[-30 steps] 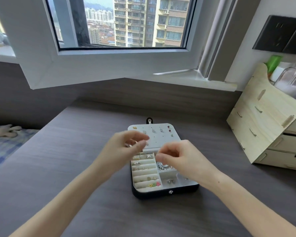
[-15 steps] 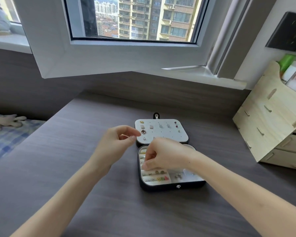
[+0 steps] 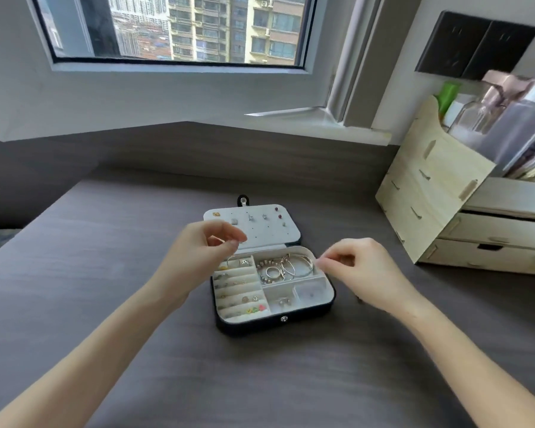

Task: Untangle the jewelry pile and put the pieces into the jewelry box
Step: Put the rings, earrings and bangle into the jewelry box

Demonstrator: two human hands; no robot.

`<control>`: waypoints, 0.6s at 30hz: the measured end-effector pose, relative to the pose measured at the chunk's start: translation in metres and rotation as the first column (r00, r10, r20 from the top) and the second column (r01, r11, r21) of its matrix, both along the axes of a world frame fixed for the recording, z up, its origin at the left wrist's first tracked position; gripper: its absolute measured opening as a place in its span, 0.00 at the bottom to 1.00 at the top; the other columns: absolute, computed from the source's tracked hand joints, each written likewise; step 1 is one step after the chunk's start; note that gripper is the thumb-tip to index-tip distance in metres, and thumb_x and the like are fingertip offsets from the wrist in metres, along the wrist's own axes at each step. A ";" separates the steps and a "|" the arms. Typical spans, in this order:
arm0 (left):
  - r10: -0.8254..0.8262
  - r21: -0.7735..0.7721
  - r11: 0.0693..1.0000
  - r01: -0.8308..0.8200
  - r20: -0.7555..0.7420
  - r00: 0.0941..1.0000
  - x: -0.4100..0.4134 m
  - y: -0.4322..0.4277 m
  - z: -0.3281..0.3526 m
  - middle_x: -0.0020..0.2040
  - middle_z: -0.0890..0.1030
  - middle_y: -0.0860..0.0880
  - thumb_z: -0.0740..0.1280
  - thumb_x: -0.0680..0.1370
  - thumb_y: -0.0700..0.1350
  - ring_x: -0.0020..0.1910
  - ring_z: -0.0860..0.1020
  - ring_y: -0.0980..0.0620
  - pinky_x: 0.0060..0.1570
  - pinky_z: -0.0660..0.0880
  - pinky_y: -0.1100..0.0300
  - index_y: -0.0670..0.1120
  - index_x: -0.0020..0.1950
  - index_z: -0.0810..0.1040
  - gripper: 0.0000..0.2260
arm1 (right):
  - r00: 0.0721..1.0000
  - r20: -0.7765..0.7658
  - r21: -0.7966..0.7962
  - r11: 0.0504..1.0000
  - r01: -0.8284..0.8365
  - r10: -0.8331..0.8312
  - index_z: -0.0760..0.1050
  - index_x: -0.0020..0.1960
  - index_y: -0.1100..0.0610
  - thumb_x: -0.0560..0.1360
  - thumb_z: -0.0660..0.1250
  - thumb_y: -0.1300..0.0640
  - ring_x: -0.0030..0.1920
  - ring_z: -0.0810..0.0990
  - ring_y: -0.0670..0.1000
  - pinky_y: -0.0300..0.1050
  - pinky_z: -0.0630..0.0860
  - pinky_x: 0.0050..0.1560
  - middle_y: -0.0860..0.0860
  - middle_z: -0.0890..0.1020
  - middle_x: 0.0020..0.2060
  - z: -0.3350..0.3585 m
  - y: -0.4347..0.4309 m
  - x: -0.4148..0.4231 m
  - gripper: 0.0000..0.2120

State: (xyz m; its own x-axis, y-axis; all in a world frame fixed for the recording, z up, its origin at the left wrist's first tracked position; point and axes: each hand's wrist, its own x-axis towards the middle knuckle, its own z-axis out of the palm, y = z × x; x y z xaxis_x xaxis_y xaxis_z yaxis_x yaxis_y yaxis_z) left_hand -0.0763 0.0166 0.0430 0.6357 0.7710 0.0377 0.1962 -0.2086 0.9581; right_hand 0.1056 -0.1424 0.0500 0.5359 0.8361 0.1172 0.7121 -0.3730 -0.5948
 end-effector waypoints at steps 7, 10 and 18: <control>-0.120 0.160 0.978 0.131 -0.077 0.990 0.038 -0.023 0.012 0.37 0.79 0.56 0.66 0.76 0.37 0.32 0.72 0.63 0.33 0.68 0.72 0.52 0.39 0.81 0.11 | 0.947 0.314 -0.134 0.991 -0.025 0.066 0.84 0.46 0.47 0.72 0.72 0.56 0.42 0.71 0.47 0.34 0.66 0.42 0.38 0.75 0.35 -0.019 -0.050 0.050 0.05; -0.141 0.142 0.979 0.147 -0.052 0.989 0.050 -0.032 0.017 0.35 0.79 0.57 0.67 0.75 0.37 0.33 0.72 0.62 0.33 0.68 0.72 0.53 0.38 0.80 0.12 | 0.908 0.399 -0.135 0.988 -0.081 0.129 0.84 0.44 0.46 0.70 0.75 0.55 0.41 0.71 0.49 0.47 0.72 0.41 0.43 0.77 0.36 -0.025 -0.051 0.052 0.05; -0.224 0.155 0.960 0.235 -0.083 0.971 0.063 -0.045 0.020 0.37 0.77 0.54 0.66 0.76 0.36 0.32 0.72 0.62 0.30 0.69 0.69 0.51 0.39 0.81 0.12 | 0.785 0.572 -0.077 0.968 -0.238 0.238 0.80 0.34 0.48 0.64 0.71 0.55 0.31 0.75 0.51 0.40 0.67 0.29 0.43 0.79 0.31 -0.031 -0.047 0.058 0.03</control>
